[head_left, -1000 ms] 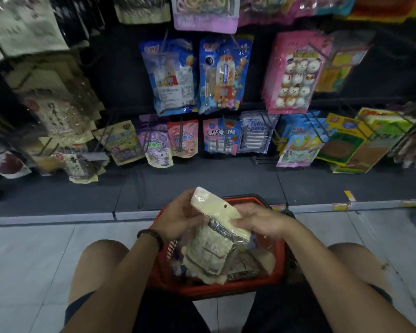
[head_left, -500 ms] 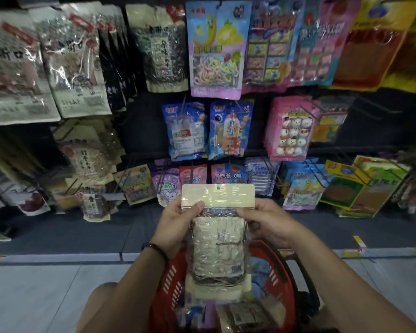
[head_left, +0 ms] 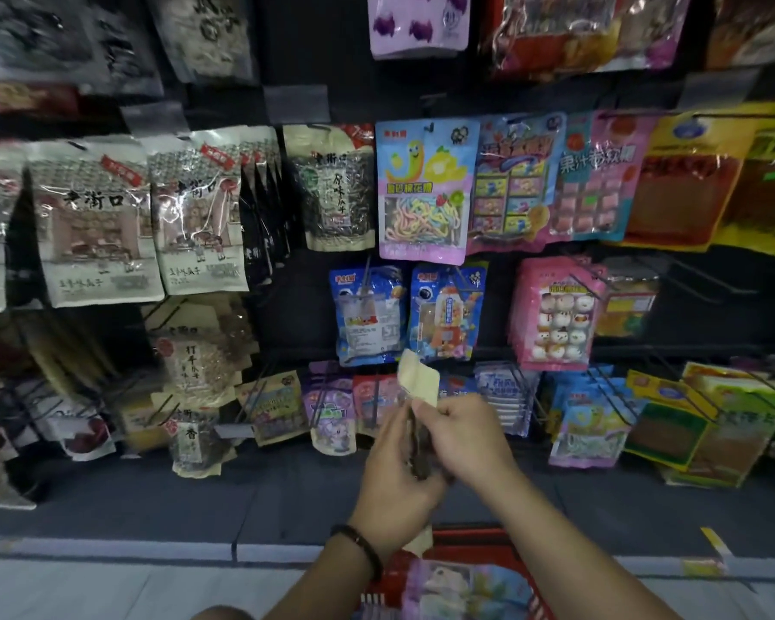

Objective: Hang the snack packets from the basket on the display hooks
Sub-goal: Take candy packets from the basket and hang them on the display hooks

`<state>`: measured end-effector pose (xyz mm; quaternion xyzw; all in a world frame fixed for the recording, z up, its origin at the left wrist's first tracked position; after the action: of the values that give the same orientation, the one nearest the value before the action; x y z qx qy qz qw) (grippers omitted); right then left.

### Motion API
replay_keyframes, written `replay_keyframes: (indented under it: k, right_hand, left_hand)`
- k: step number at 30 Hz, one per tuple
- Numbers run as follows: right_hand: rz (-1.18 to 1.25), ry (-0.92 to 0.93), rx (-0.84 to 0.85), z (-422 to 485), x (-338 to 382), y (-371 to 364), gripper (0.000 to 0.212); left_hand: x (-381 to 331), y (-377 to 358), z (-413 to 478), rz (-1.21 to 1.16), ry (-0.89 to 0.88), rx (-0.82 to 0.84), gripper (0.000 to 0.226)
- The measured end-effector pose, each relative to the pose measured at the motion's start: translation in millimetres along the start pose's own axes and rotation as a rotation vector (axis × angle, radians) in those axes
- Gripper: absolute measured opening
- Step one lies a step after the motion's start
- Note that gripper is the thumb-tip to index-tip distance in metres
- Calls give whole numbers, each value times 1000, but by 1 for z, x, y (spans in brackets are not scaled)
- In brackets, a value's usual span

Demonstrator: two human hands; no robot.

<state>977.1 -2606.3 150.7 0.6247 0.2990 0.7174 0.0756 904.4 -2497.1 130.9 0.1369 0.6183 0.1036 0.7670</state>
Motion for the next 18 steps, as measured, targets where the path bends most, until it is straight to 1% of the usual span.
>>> replay_keyframes:
  k: [2,4,6,7,8,10,12,15,16,17,18]
  right_hand:
    - [-131,44,-24,-5,24,-4,47]
    - [-198,110,-1,-8,41,-8,38]
    - [-234,174,44,-6,49,-11,33]
    - [-234,183,34,-2,50,-7,34]
    - [-222,178,-13,2,51,2,33]
    - [-166,160,-162,10,54,26,32]
    - [-108,153,-242,21,57,43,45]
    - [44,181,-260,37,64,54,71]
    - [101,182,-269,43,67,55,75]
    - [171,177,-271,48,70,56,75]
    - [244,173,-257,53,75,54,66]
  left_hand:
    - [-2,8,7,-90,-13,-66,42]
    - [-2,26,12,-144,-14,-179,31]
    - [-1,49,18,-158,31,-275,28]
    - [-1,60,21,-151,62,-303,29]
    - [-2,70,25,-150,87,-314,31]
    - [-7,87,31,-173,109,-321,33]
    - [-12,102,36,-215,110,-343,35]
    - [-23,123,46,-265,94,-358,32]
    - [-27,130,49,-266,82,-363,32]
    - [-32,137,51,-259,74,-375,32]
    - [-35,143,53,-256,72,-382,32]
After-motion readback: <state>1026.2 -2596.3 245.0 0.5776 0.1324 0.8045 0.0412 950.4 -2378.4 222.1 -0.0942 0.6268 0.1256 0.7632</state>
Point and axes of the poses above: each hand's wrist, its own z-axis towards the middle knuckle, its own y-axis out of the back of the hand, x = y × z, the point moved 7 cm from there along z, towards the middle knuckle, and after that the axes turned 12 degrees about x, right-handed, at the moved point
